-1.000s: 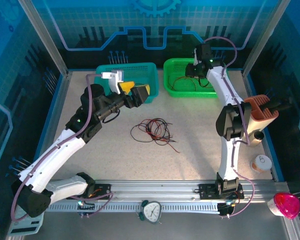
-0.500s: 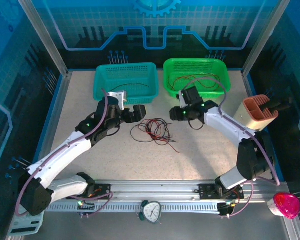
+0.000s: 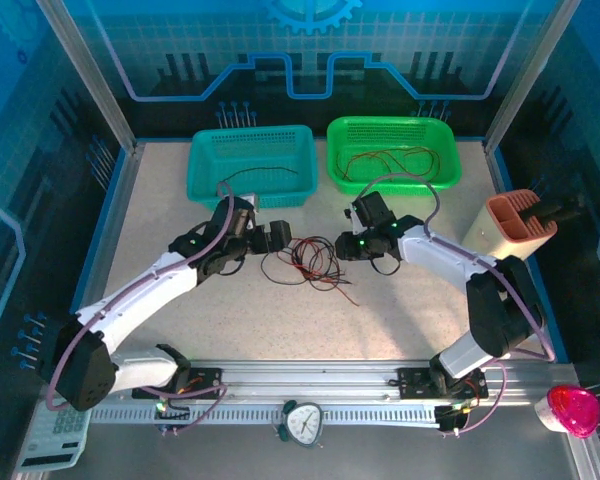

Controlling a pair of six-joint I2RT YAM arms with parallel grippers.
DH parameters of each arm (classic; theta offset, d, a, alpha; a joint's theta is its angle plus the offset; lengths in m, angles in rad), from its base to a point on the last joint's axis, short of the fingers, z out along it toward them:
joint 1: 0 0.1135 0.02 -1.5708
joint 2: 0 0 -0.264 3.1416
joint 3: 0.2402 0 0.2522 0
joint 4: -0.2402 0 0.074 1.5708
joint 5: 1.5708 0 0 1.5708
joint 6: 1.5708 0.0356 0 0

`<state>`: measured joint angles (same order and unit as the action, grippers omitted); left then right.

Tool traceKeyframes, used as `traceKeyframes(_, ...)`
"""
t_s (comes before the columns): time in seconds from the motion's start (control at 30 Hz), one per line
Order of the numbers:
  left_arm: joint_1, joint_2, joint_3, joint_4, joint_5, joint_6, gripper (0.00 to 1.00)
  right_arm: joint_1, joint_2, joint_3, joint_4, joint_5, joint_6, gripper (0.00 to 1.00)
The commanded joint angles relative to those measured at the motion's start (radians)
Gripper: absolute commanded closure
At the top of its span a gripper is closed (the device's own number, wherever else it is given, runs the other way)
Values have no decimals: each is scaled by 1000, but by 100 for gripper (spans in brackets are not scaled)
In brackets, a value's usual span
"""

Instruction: Untangle the cables

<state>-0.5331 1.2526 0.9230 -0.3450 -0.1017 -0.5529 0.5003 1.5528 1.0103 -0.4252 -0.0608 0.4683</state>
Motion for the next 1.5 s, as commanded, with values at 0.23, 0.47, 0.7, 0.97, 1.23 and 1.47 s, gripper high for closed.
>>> traceKeyframes(0.23, -5, 41, -35, -106, -22, -28, 1, -17, -63, -72, -45, 13, -16, 68)
traceKeyframes(0.47, -7, 37, -70, -64, 2, -43, 1, 12, -142, -182, -74, 7, -12, 76)
traceKeyframes(0.7, -7, 58, -33, -48, 24, -42, 1, 52, -128, -193, -119, 68, -77, 73)
traceKeyframes(0.97, -8, 45, -32, -23, 41, -58, 1, 104, -65, -171, -97, 71, -89, 70)
traceKeyframes(1.23, -8, 37, -31, -17, 39, -57, 1, 119, 21, -136, -44, 88, -100, 68)
traceKeyframes(1.47, -8, 35, -32, -8, 44, -61, 1, 119, 85, -79, -18, 84, -107, 67)
